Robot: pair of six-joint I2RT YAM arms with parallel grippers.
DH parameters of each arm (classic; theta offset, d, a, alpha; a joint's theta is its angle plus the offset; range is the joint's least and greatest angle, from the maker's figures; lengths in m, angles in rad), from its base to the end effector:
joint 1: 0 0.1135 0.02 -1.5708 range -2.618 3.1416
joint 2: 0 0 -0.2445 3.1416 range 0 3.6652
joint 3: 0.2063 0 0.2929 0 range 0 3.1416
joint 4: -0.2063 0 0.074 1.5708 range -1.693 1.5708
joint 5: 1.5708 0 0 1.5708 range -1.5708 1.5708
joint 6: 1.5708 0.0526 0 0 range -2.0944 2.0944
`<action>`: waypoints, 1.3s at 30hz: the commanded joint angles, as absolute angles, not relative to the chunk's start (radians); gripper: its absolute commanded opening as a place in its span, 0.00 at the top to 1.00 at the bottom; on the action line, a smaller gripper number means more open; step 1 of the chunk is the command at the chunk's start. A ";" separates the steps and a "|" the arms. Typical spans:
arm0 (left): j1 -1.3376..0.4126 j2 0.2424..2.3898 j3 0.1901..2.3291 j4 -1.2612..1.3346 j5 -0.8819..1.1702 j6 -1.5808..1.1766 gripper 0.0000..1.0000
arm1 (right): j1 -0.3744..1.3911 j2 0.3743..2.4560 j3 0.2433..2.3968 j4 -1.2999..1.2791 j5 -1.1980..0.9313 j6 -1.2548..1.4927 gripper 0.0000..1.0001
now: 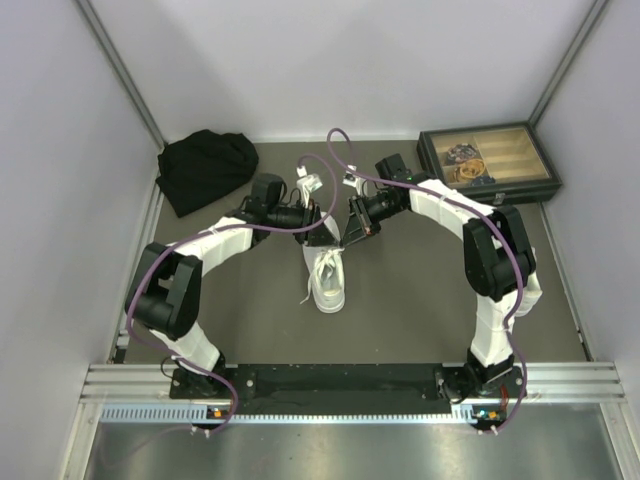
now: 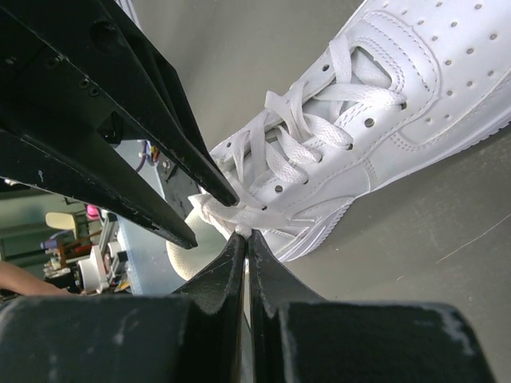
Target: Tie the shoes
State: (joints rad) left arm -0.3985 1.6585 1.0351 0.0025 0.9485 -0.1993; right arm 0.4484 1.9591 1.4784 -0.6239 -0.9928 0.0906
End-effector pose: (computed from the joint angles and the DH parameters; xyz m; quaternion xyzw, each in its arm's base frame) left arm 0.3468 -0.1924 0.1775 0.2865 0.7665 -0.5079 0.2692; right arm 0.3780 0.2307 0.1687 -0.2605 0.8223 0.5007 0.0724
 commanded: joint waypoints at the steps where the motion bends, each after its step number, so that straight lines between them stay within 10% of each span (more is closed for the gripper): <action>1: -0.399 1.661 1.058 0.040 0.966 -0.206 0.66 | 0.443 1.910 1.477 -0.594 -1.014 0.089 1.00; 10: -0.400 1.687 1.086 -0.057 0.934 -0.138 0.68 | 0.443 1.910 1.480 -0.592 -1.015 0.089 1.00; 19: -0.399 1.680 1.074 0.047 0.977 -0.193 1.00 | 0.445 1.913 1.480 -0.594 -1.014 0.086 1.00; 39: -0.264 1.680 1.081 0.209 0.847 -0.298 1.00 | 0.449 1.927 1.497 -0.591 -1.012 0.095 1.00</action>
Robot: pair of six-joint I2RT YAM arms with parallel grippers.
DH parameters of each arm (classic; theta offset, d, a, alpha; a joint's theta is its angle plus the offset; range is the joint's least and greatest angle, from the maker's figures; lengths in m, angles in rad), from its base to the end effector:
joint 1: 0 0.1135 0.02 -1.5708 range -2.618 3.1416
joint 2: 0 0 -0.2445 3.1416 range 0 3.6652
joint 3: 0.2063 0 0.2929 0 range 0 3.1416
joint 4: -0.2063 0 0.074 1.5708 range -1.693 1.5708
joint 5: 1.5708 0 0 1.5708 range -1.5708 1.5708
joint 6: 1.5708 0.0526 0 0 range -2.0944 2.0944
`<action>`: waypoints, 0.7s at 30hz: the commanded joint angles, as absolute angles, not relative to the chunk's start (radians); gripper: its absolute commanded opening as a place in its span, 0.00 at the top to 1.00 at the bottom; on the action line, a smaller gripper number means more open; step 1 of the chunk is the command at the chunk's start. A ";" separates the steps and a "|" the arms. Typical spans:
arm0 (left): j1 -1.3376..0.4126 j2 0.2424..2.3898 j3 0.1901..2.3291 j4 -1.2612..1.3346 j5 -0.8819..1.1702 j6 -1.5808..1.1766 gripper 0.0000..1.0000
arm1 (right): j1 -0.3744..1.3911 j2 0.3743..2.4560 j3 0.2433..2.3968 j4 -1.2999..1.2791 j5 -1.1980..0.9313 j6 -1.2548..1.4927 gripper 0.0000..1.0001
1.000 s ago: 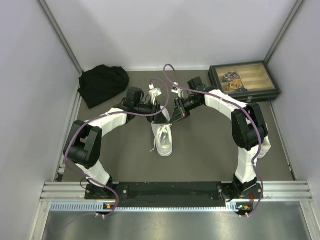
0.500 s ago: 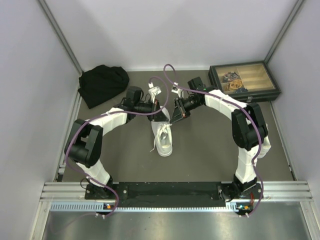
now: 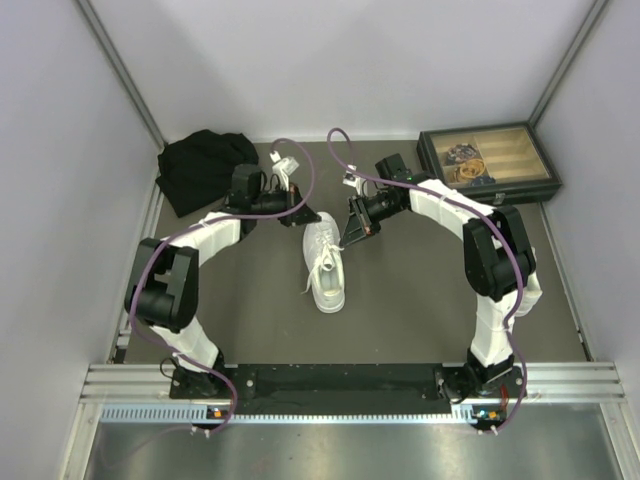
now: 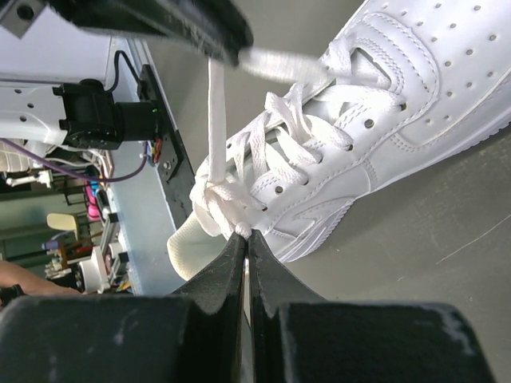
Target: Tie the shoes
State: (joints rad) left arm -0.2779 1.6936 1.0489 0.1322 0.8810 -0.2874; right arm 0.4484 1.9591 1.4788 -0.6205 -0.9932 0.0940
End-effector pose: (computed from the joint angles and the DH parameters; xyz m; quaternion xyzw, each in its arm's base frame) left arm 0.3820 -0.1512 0.1791 0.2115 0.7818 -0.4808 0.3358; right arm 0.3784 0.2309 0.1690 -0.2599 0.8221 0.5012 0.0731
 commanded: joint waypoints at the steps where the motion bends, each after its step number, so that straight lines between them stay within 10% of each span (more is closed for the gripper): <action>1: -0.259 1.686 1.086 0.209 0.841 -0.299 1.00 | 0.449 1.925 1.497 -0.589 -1.011 0.098 1.00; 13: -0.213 1.704 1.074 0.210 0.761 -0.307 1.00 | 0.456 1.925 1.506 -0.583 -1.011 0.109 1.00; 16: -0.204 1.707 1.081 0.190 0.832 -0.287 0.64 | 0.459 1.928 1.511 -0.574 -1.012 0.123 1.00; 21: -0.184 1.583 0.994 0.132 0.930 -0.090 0.45 | 0.459 1.924 1.513 -0.543 -1.026 0.158 1.00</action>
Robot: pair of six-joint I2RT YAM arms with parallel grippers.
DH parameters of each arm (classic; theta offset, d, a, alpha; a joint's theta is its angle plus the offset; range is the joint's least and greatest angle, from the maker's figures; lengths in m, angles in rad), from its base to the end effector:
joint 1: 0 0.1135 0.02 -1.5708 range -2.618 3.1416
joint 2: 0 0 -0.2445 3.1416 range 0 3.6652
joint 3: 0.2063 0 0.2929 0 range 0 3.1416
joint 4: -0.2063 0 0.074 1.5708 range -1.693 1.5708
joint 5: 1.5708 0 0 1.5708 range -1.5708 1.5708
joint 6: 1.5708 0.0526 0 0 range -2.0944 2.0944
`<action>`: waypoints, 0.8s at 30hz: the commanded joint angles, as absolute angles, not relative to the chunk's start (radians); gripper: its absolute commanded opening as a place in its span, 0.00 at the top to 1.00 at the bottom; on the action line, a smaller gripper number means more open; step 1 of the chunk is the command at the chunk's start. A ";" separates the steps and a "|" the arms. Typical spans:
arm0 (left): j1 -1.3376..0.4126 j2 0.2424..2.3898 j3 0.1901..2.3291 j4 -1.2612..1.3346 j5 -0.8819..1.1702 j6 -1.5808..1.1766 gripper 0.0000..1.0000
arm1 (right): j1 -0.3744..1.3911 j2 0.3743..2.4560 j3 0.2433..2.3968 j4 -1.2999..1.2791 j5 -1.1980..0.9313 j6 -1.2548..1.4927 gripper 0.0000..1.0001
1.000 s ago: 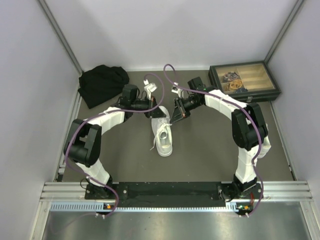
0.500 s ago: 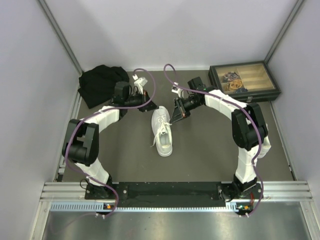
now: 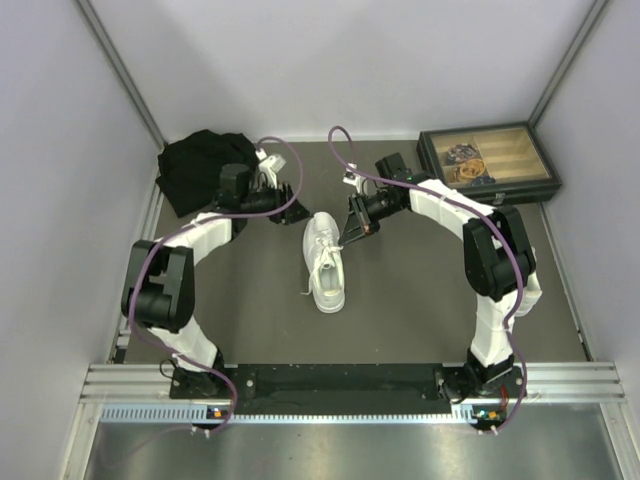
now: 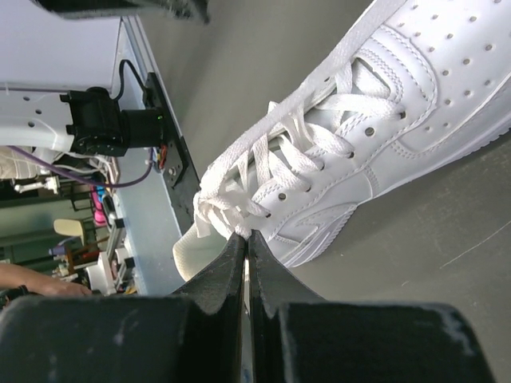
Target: Tie the shoes
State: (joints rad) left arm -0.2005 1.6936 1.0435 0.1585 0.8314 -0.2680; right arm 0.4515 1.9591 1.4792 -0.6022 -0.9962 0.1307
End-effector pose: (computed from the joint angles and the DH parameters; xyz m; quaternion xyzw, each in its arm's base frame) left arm 0.3950 -0.1199 0.1787 0.1809 0.7914 -0.4461 0.3768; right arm 0.3791 0.2329 0.1701 -0.2502 0.8230 0.5051 0.0705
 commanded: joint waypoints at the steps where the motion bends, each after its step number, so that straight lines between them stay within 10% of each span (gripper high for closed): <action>1: -0.186 1.530 0.982 0.095 0.933 -0.048 0.45 | 0.460 1.924 1.513 -0.538 -1.028 0.160 1.00; 24: -0.477 1.380 0.913 -0.057 0.581 -0.236 0.50 | 0.459 1.917 1.477 -0.512 -0.953 0.183 1.00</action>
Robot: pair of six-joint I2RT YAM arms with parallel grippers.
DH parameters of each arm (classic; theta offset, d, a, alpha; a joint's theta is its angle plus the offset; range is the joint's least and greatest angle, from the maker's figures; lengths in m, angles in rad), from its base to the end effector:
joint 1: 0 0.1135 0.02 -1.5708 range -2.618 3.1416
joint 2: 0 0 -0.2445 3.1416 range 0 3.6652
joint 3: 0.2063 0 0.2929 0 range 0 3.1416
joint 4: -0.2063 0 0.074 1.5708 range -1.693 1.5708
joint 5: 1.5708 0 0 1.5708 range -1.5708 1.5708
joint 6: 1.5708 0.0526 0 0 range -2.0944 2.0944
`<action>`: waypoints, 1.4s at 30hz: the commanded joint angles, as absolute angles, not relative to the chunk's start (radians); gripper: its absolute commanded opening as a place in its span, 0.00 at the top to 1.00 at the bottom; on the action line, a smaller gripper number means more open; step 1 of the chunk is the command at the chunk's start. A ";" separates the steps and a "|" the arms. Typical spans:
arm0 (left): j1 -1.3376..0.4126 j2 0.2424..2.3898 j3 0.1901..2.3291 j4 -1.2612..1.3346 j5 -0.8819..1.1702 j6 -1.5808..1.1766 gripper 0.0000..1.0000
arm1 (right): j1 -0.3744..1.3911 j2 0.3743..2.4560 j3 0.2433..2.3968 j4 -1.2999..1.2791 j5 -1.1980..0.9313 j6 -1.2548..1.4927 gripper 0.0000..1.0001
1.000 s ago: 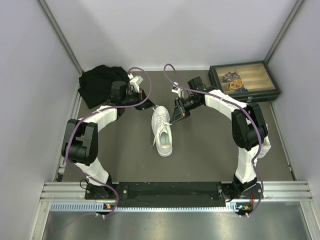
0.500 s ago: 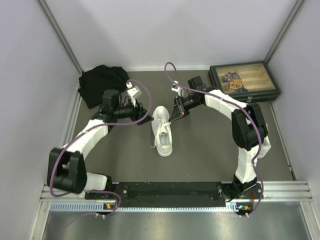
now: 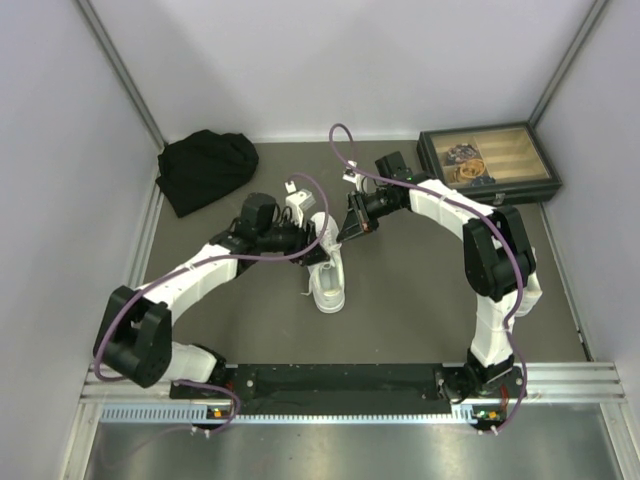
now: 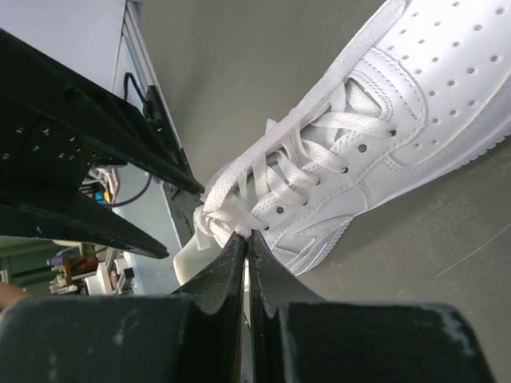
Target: Tie the shoes
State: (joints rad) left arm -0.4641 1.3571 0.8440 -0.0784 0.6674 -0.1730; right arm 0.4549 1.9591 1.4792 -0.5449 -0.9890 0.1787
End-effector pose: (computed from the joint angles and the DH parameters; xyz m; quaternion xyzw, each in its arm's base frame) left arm 0.2922 -0.1827 0.1997 0.2734 0.8027 -0.4137 0.3315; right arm 0.3831 0.2363 0.1727 -0.2434 0.8219 0.5082 0.0831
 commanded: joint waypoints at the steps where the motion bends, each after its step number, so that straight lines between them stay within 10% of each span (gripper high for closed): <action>1: -0.477 1.388 0.922 -0.066 0.574 -0.238 0.50 | 0.460 1.919 1.473 -0.506 -0.943 0.186 1.00; 19: -0.443 1.350 0.897 -0.015 0.690 -0.126 0.34 | 0.453 1.951 1.456 -0.456 -0.879 0.255 1.00; 42: -0.457 1.494 1.000 -0.092 0.684 -0.189 0.59 | 0.454 1.936 1.447 -0.456 -0.899 0.250 1.00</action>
State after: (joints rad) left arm -0.4538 1.4918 0.9627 -0.0906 0.6651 -0.1925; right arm 0.4549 1.9591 1.4441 -0.4828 -0.8829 0.2581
